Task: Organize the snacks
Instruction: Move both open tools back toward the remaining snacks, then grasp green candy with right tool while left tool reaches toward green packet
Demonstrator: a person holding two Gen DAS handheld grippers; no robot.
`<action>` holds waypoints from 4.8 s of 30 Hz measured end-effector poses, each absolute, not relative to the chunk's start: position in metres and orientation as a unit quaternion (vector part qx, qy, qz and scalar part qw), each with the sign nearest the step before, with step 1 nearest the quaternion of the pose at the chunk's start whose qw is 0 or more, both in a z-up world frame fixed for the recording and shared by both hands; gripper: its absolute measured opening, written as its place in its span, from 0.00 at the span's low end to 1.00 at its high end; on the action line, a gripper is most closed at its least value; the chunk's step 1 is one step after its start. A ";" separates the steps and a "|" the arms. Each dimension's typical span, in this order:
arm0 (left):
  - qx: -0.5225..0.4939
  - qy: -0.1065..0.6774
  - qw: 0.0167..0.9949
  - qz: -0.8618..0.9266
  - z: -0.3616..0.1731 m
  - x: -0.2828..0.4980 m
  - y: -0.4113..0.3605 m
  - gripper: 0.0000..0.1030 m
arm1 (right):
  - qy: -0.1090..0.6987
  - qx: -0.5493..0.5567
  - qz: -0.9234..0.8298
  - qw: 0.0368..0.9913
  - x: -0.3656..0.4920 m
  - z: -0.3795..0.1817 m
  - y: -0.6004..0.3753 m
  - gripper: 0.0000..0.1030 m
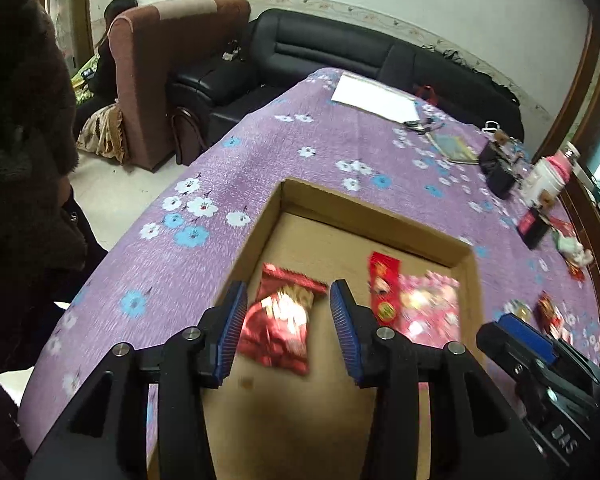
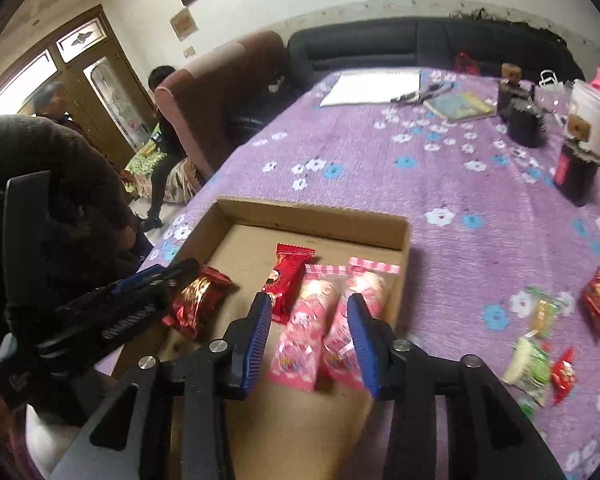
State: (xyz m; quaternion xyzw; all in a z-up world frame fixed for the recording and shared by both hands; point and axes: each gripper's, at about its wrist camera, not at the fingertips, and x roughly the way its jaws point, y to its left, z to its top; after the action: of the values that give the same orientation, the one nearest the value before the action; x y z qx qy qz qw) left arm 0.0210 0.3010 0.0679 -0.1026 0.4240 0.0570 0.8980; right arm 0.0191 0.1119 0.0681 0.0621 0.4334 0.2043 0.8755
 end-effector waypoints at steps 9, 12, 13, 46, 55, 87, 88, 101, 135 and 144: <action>-0.118 0.428 0.896 0.010 0.081 -0.032 0.248 0.40 | 0.402 0.028 0.177 0.898 -0.029 0.071 0.068 0.41; -0.130 0.432 0.892 -0.012 0.081 -0.043 0.225 0.40 | 0.396 0.024 0.171 0.902 -0.041 0.070 0.051 0.41; -0.134 0.434 0.891 -0.018 0.081 -0.045 0.219 0.40 | 0.395 0.024 0.168 0.903 -0.045 0.070 0.044 0.42; -0.132 0.461 0.868 -0.130 0.055 -0.109 0.114 0.42 | 0.393 0.108 0.018 0.913 -0.114 0.064 -0.151 0.47; -0.123 0.476 0.857 -0.154 0.039 -0.097 0.105 0.42 | 0.413 0.148 0.068 0.896 -0.057 0.066 -0.142 0.47; -0.148 0.434 0.874 -0.158 0.073 -0.060 0.129 0.42 | 0.446 0.094 0.171 0.873 -0.035 0.015 -0.072 0.19; -0.148 0.433 0.874 -0.162 0.076 -0.058 0.127 0.42 | 0.444 0.099 0.170 0.874 -0.036 0.015 -0.075 0.19; -0.131 0.384 0.897 -0.175 0.171 0.051 0.089 0.42 | 0.433 0.143 0.160 0.876 -0.038 0.016 -0.101 0.19; -0.042 0.515 0.848 -0.120 0.025 0.066 0.053 0.18 | 0.416 0.172 0.120 0.885 -0.040 0.022 -0.127 0.19; -0.024 0.532 0.837 -0.126 0.022 0.013 0.066 0.09 | 0.417 0.175 0.106 0.886 -0.041 0.021 -0.131 0.19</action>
State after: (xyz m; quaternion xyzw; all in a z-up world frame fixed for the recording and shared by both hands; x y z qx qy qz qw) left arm 0.0131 0.0663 0.0216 -0.0239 0.5321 -0.1259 0.8369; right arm -0.0409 -0.1306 0.0212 0.1748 0.4169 0.1058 0.8857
